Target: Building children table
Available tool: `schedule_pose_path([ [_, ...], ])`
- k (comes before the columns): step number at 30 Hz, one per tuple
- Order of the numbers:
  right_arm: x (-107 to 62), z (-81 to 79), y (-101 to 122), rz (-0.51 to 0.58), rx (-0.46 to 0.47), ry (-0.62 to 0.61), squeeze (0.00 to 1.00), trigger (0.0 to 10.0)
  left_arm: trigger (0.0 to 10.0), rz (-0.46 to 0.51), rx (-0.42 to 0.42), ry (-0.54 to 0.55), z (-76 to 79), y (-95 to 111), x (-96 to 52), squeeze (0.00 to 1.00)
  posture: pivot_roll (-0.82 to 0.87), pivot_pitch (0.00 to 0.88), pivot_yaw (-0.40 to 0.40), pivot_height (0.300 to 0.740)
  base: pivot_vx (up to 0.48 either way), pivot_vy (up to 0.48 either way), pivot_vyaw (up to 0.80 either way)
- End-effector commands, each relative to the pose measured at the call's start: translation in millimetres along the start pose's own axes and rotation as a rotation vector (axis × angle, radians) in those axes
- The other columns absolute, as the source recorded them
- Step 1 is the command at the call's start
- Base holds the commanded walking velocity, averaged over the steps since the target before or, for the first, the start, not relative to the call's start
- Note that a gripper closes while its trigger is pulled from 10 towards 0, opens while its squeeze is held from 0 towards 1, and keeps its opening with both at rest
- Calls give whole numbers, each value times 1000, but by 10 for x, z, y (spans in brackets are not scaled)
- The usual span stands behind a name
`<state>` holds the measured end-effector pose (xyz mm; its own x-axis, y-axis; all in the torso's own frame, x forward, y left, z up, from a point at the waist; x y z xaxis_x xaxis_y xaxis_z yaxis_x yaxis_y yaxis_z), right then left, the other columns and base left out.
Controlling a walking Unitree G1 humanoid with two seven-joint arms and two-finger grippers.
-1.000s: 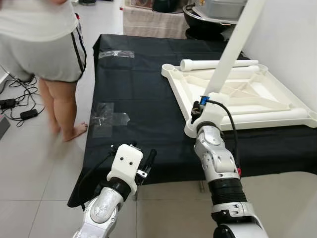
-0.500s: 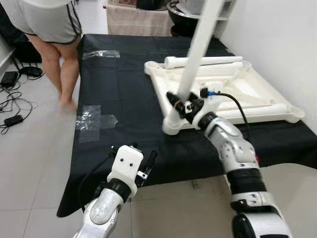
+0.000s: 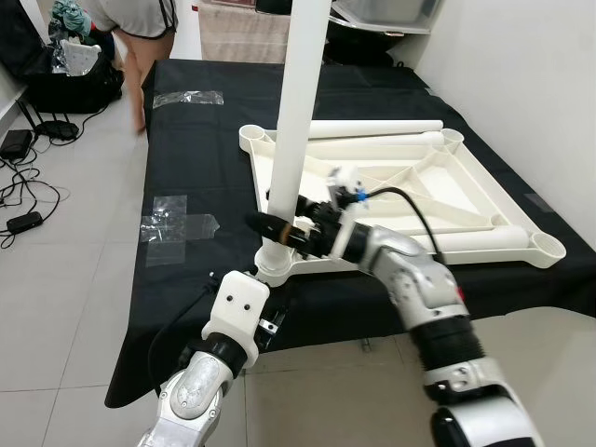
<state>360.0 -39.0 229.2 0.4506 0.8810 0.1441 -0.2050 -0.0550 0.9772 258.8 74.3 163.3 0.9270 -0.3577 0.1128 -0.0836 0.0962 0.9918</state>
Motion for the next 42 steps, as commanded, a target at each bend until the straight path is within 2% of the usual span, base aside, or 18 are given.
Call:
schedule_pose_path([
  [1, 59, -28, -39, -23, -16, -10, 0, 0, 10000, -10, -10, -5, 30, -20, -4, 0, 72, 156, -137, 740, 0, 0, 0],
  [5, 87, 43, -80, -45, -26, -116, 0, 0, 10000, -10, -10, -5, 30, -20, 0, 0, 70, 156, -141, 740, 0, 0, 0],
  [7, 30, 263, -154, -93, -9, -342, 0, 0, 10000, -10, -11, -3, 30, -22, 0, 0, 71, 157, -141, 740, 0, 0, 0],
  [10, -14, 359, -189, -114, 0, -446, 0, 0, 10000, -10, -11, -2, 30, -23, 0, 0, 71, 157, -141, 740, 0, 0, 0],
  [12, -321, 639, -329, -202, 27, -844, 0, 0, 10000, -10, -12, -1, 25, -26, 2, 0, 65, 157, -138, 740, 0, 0, 0],
  [14, -598, 736, -390, -262, -2, -1105, 0, 0, 10000, -10, -11, -1, 24, -27, 5, 0, 66, 156, -138, 740, 0, 0, 0],
  [18, -860, 700, -397, -285, -28, -1329, 0, 0, 10000, -11, -11, -2, 26, -29, 5, 0, 67, 156, -139, 740, 0, 0, 0],
  [24, -842, 611, -375, -294, -25, -1367, 0, 0, 10000, -11, -11, 0, 26, -31, 0, 0, 72, 158, -139, 740, 0, 0, 0],
  [25, -767, 590, -336, -268, -19, -1344, 0, 6706, 10000, -11, -12, 0, 26, -30, -1, 0, 65, 157, -137, 740, 0, 0, 0],
  [27, -712, 578, -309, -247, -11, -1326, 0, 6706, 10000, -11, -13, -1, 25, -29, -1, 0, 65, 157, -137, 740, 0, 0, 0],
  [28, -627, 571, -245, -193, 0, -1292, 208, 10000, 10000, -12, -13, -2, 26, -28, 0, 0, 65, 158, -138, 740, 0, 0, 0],
  [29, -627, 571, -245, -193, 0, -1292, 208, 10000, 10000, -12, -13, -2, 26, -28, 0, 0, 65, 158, -138, 740, 0, 0, 0],
  [30, -548, 568, -184, -141, 8, -1244, 1000, 10000, 10000, -11, -12, -2, 27, -27, 1, 0, 66, 158, -138, 740, 0, 0, 0],
  [33, -488, 609, -27, -70, -71, -1189, 1000, 10000, 10000, -11, -12, -1, 22, -26, 3, 0, 68, 159, -141, 740, 0, 0, 0],
  [34, -447, 636, 1, -39, -59, -1109, 0, 10000, 10000, -10, -12, 0, 20, -26, 4, 0, 69, 158, -141, 740, 0, 0, 0],
  [38, -366, 636, 26, 0, -7, -945, 0, 10000, 10000, -10, -12, 0, 19, -25, 4, 0, 66, 159, -139, 740, 0, 0, 0],
  [40, -304, 543, -26, -14, 33, -609, 0, 10000, 10000, -11, -13, -1, 20, -27, 6, 0, 62, 158, -139, 740, 0, 0, 0],
  [42, -303, 504, -57, -32, 34, -540, 0, 10000, 10000, -11, -13, -1, 19, -27, 6, 0, 62, 158, -139, 740, 0, 0, 0],
])
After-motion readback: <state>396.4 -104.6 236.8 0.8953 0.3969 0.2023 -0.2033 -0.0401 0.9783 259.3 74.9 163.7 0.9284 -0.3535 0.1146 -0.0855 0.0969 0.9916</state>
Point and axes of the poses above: a point about 5 cm out from each wrist's last joint towards the gripper, its own x axis pointing out of the wrist towards the gripper, its own y axis along the axis of the wrist's last joint, z = x × y, the point moved 3 cm from there along x, pointing out of the wrist towards the gripper, and after that the axes turned 11 degrees about -x, right-handed, at the moved point
